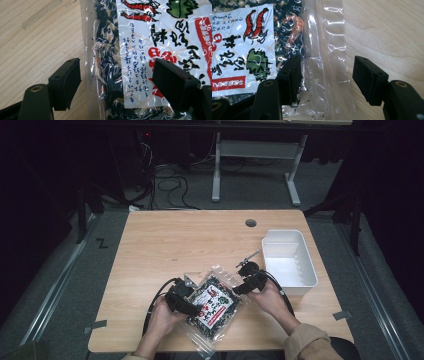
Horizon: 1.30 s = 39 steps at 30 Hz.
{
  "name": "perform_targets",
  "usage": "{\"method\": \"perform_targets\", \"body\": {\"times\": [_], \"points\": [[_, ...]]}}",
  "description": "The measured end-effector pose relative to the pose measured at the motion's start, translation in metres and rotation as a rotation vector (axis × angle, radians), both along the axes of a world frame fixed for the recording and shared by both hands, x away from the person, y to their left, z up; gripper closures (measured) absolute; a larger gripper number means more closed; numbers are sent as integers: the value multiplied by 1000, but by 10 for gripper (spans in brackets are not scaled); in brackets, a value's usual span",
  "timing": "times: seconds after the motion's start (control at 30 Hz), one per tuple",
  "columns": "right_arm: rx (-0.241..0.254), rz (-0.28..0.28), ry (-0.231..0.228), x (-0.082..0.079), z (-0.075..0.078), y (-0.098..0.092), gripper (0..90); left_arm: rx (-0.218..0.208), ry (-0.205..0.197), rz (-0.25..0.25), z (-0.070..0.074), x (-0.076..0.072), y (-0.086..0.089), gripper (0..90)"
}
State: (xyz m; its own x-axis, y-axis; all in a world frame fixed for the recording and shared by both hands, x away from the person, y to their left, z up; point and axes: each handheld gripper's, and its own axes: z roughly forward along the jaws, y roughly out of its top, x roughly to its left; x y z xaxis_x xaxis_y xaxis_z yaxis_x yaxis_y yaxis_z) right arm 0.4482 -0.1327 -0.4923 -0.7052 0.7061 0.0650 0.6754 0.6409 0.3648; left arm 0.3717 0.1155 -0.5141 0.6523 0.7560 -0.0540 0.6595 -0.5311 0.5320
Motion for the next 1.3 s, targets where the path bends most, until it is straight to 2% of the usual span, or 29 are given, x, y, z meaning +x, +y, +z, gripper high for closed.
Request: {"method": "perform_targets", "body": {"times": [0.17,0.23,0.27,0.37,0.47,0.5,0.73,0.83,0.93,0.97,1.03,1.1,1.17,1.2,1.3], "points": [[-26,2,63,6,-9,0,392,6,-2,25,0,1,2,235],[-21,-22,95,5,-10,1,385,8,-8,29,0,0,1,235],[-23,4,86,7,-11,0,381,9,-9,28,0,0,1,237],[-43,14,83,6,-11,4,366,3,-3,33,0,0,1,238],[-68,-5,100,4,-10,9,380,-4,3,39,0,0,2,239],[-68,21,92,6,-10,8,397,-6,2,42,0,0,2,240],[-52,34,127,5,-8,10,609,-10,1,51,-1,-1,2,242],[-23,48,157,7,-9,9,721,-10,-2,52,-1,-1,1,243],[-17,47,164,7,-9,8,760,-11,-7,52,-1,-2,1,243],[-12,64,157,9,-9,7,777,-13,-7,52,-1,-1,2,243],[-7,52,168,8,-9,7,797,-18,-3,54,-1,-1,3,242],[7,75,156,8,-8,5,829,-28,3,64,-2,-1,4,239],[-7,91,142,5,-6,8,856,-20,-6,62,-2,-1,4,236],[-1,129,131,6,-5,7,886,-14,-17,62,-2,-2,4,236],[7,116,133,3,-4,8,890,-17,-36,64,-2,-4,4,238]]}}
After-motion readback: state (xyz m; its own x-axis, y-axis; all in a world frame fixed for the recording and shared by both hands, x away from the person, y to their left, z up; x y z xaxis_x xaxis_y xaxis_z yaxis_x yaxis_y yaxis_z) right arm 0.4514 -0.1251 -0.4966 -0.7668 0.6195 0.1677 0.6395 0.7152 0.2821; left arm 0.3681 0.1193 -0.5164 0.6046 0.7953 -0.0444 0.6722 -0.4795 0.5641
